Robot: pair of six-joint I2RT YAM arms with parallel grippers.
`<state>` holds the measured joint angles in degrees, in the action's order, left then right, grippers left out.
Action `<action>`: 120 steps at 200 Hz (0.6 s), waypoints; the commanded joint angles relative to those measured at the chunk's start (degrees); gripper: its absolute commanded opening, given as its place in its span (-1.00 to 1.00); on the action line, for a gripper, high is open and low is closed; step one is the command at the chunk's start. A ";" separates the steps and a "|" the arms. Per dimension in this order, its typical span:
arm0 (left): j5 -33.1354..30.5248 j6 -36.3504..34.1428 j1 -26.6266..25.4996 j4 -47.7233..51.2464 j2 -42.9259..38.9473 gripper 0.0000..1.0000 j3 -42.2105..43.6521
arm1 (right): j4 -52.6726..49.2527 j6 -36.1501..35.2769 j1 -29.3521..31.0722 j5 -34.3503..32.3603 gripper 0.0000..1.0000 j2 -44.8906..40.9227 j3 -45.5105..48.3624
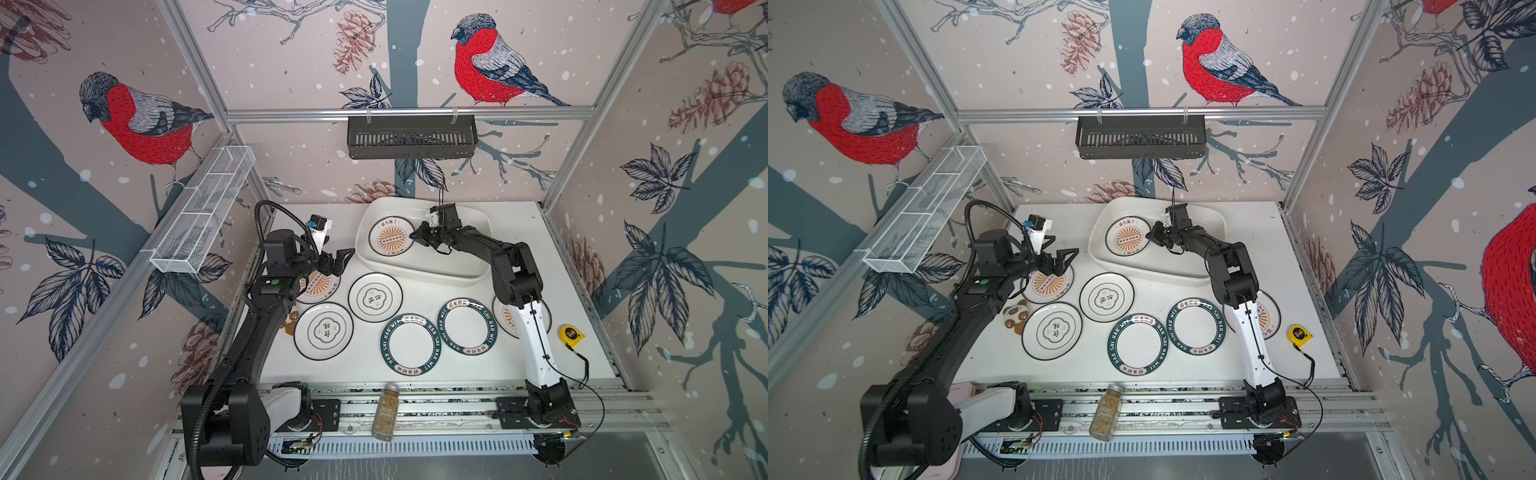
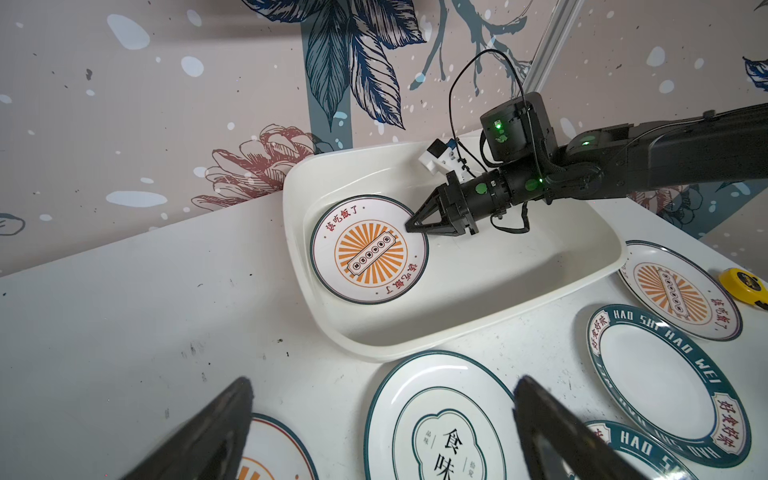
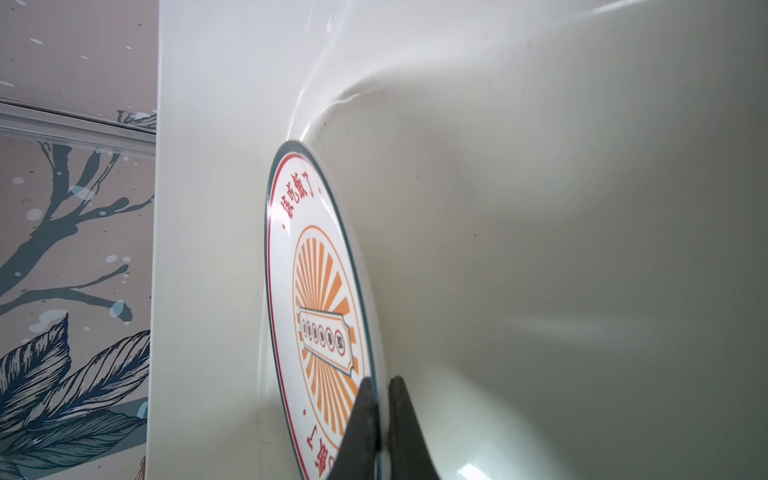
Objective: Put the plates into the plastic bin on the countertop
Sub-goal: 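Lower the sunburst plate into the bin and open the right gripper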
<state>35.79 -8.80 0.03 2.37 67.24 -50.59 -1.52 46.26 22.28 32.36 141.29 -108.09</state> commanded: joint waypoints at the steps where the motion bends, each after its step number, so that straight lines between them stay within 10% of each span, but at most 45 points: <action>1: 0.95 0.07 -0.03 -1.10 -0.12 0.94 0.14 | -0.24 -0.80 -0.27 0.96 -0.75 0.38 -0.26; 120: 0.89 -0.27 -0.39 -0.29 0.40 0.93 -0.51 | -9.19 -7.39 -0.34 -6.16 -0.06 -3.71 -2.23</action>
<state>35.94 -8.80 -0.27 2.44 67.33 -50.59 -7.66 42.61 21.93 30.24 140.22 -109.62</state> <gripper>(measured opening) 0.967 0.454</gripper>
